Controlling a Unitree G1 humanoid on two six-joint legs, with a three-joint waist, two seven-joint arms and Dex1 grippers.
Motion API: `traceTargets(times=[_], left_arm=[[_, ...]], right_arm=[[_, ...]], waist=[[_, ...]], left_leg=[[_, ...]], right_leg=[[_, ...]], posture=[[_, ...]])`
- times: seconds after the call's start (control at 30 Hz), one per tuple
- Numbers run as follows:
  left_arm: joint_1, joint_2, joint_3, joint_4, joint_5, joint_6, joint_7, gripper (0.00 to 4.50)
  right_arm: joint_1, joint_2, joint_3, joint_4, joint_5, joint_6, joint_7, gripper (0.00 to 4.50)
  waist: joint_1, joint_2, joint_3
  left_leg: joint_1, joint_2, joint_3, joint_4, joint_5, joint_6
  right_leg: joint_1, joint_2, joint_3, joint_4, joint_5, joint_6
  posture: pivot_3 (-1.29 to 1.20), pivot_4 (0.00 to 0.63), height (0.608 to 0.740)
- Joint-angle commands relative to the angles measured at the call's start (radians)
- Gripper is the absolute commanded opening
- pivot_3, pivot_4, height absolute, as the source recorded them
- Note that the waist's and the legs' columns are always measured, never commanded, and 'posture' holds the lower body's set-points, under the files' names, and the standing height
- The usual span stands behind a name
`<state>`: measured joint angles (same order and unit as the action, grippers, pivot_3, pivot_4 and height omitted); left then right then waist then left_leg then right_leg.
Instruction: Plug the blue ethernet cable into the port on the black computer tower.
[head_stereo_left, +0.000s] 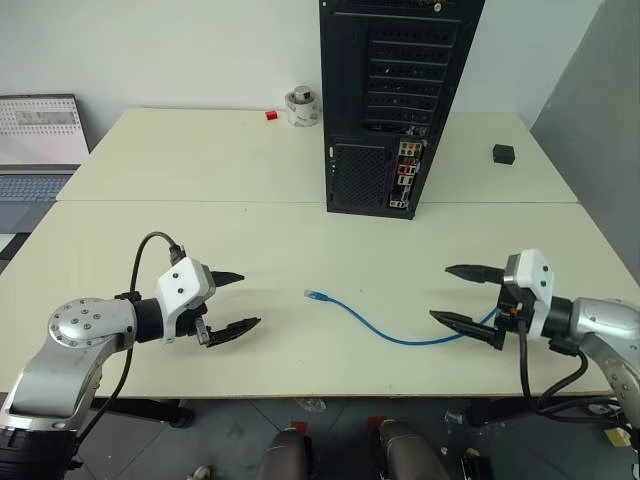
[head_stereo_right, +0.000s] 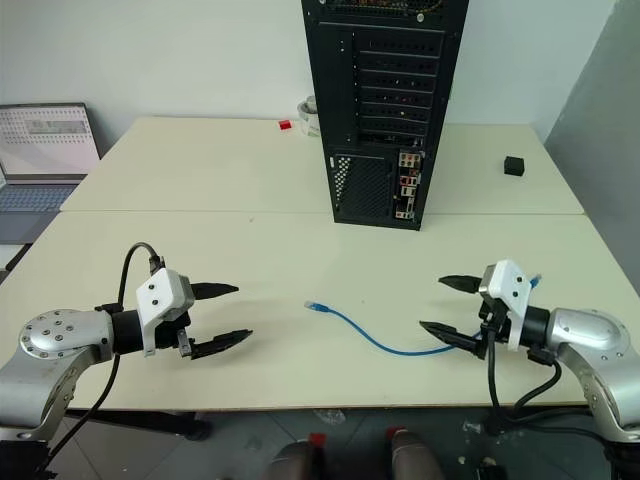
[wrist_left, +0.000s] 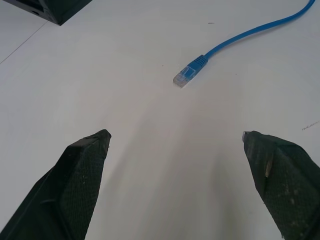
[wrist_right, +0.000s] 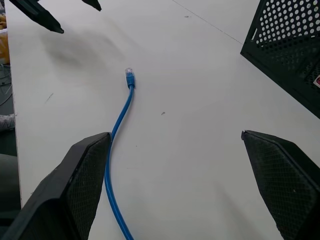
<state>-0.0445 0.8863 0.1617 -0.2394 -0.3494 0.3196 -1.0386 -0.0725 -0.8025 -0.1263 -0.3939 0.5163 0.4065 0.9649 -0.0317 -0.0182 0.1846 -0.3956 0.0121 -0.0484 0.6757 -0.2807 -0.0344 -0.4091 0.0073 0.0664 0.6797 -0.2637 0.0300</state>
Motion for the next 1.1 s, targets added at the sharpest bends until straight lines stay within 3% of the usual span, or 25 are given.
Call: traceTargets(times=[0.03, 0.5, 0.73, 0.87, 1.1], left_arm=[[0.005, 0.012, 0.033, -0.037, -0.015, -0.009, -0.003, 4.50], [0.005, -0.003, -0.008, -0.029, 0.043, -0.056, 0.019, 4.50], [-0.029, -0.013, -0.046, 0.014, 0.043, -0.056, -0.001, 4.50], [-0.080, -0.039, -0.046, 0.081, 0.016, -0.052, -0.008, 4.50], [-0.117, -0.038, -0.064, 0.160, 0.046, -0.103, -0.035, 4.50]], right_arm=[[-0.021, -0.002, 0.000, -0.032, 0.014, -0.004, 0.013, 4.42], [-0.056, 0.025, 0.058, -0.035, -0.014, -0.001, -0.020, 4.42], [-0.158, 0.181, 0.244, 0.006, -0.097, 0.026, -0.118, 4.42], [-0.238, 0.299, 0.377, 0.120, -0.190, 0.012, -0.153, 4.42], [-0.322, 0.436, 0.486, 0.332, -0.321, -0.050, -0.202, 4.42]], waist=[[0.000, 0.000, 0.000], [0.000, 0.000, 0.000], [-0.001, 0.000, 0.000], [-0.001, 0.000, 0.000], [-0.001, 0.000, 0.000]], left_leg=[[0.000, 0.000, 0.000, 0.000, 0.000, 0.000], [0.000, 0.000, 0.000, 0.000, 0.000, 0.000], [0.000, 0.001, -0.001, 0.000, 0.000, 0.000], [0.000, 0.000, 0.000, 0.000, 0.000, 0.000], [-0.001, 0.000, -0.001, 0.000, 0.000, 0.000]], right_leg=[[0.000, 0.000, 0.000, 0.000, 0.000, 0.000], [0.000, 0.000, 0.000, 0.000, 0.000, 0.000], [0.000, 0.000, 0.000, 0.000, 0.000, 0.000], [0.000, 0.001, 0.000, 0.001, 0.000, 0.000], [-0.002, 0.000, 0.000, 0.001, 0.000, -0.001]], posture=[[0.00, 0.150, 0.740], [0.00, 0.150, 0.740], [0.00, 0.150, 0.740], [0.00, 0.150, 0.740], [0.00, 0.150, 0.740]])
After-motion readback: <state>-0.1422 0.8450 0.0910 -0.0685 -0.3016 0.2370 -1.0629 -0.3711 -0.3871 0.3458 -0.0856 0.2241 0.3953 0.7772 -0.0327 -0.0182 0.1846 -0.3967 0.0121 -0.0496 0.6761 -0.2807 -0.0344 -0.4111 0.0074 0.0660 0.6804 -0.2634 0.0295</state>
